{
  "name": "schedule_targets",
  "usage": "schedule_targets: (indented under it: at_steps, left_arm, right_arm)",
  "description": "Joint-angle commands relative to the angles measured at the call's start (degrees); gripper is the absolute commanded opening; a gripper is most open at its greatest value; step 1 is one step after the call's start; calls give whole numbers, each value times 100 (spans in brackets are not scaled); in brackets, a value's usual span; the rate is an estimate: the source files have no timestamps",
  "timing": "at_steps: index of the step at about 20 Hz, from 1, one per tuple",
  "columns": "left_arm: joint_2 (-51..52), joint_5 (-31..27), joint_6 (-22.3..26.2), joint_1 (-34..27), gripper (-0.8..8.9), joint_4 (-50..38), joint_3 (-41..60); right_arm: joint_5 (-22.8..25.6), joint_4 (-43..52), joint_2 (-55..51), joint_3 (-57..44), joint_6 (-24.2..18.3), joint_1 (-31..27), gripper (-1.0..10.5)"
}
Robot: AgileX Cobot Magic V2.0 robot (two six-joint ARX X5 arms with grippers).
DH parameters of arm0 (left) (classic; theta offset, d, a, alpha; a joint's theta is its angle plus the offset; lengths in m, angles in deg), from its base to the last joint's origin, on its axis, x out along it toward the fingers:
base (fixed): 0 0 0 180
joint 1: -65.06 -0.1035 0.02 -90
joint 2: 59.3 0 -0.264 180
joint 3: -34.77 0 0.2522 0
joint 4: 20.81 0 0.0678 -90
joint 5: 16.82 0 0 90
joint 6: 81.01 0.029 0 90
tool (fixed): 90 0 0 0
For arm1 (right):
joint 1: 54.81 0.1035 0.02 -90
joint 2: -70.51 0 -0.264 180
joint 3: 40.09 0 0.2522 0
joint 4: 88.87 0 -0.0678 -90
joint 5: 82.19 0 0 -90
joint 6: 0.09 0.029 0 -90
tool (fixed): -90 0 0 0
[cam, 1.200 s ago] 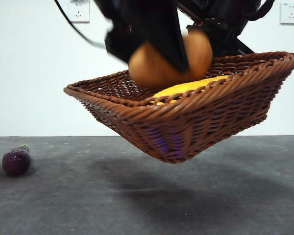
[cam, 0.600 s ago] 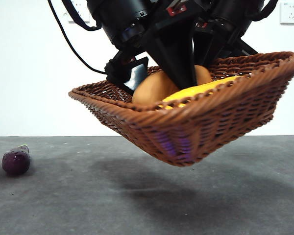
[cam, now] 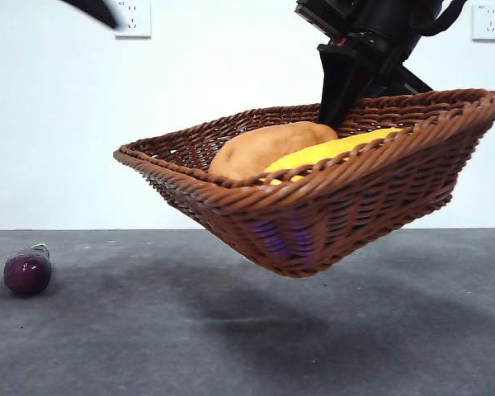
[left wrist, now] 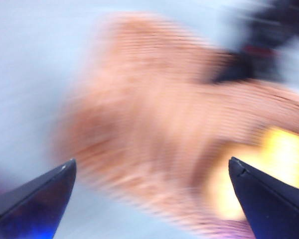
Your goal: Help me put the vegetables on the table into the basket
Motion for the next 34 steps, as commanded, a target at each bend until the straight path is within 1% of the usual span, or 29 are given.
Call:
schedule_targets:
  at_steps: [1,3,5,7,9,10,13,16,20,22,25,27,28,31,32,33,34]
  left_arm:
    - [133,-686,-516,-413,532,363,22]
    - [11,-739,-581,-944,532,623,22]
    - [-339,-734,-590,-1386,532,645,22]
    - [-870,-732,-621,-1749,532,632,22]
    - [-1510,-553,-627,-2048,532,623,22]
    - [-1829,-546,-629,-2142,532,619,22]
    - [-2656,-540,-719,-2417,532,605,22]
    - [-3226,-420,-857,-2623,532,415,22]
    - [-3598,-240,-911,-2695,532,-61,22]
    - [-3762,-146,-1058,-2695,532,-125,22]
    - [-3827,-155,-1145,-2708,529,-203,22]
    - [-3866,-155,-1180,-2734,422,-201,22]
    - [-3901,-151,-1187,-2750,405,-197,22]
    - [-4070,-136,-1185,-2754,400,-173,22]
    - [-4072,-136,-1176,-2754,302,-175,22]
    - [-4070,-131,-1152,-2754,131,-214,22]
    - [-4070,-131,-1154,-2754,4,-232,22]
  right_arm:
    - [-83,107,0,-7,57,0,-11]
    - [-83,199,0,-4,55,0,-11]
    - [-83,190,0,-4,-11,-35,-11]
    - [-101,186,-9,-4,-59,-160,-11]
    - [-107,181,-11,-4,-76,-354,-11]
    - [-114,160,-11,-4,-96,-459,-11]
    - [-387,127,-11,-4,-144,-754,-11]
    - [-409,129,-11,-4,-258,-863,-11]
    - [-407,179,-11,-4,-273,-861,-11]
    - [-409,186,-11,-4,-293,-861,-11]
    - [-407,177,-11,-4,-352,-861,-11]
    - [-409,184,-11,-4,-363,-861,-11]
    - [-409,181,-11,-4,-372,-861,-11]
    - [-407,177,-11,-4,-374,-861,-11]
    - [-407,184,-11,-4,-380,-863,-11]
    - [-407,190,-11,-4,-378,-863,-11]
    - [-404,190,-11,-4,-382,-861,-11]
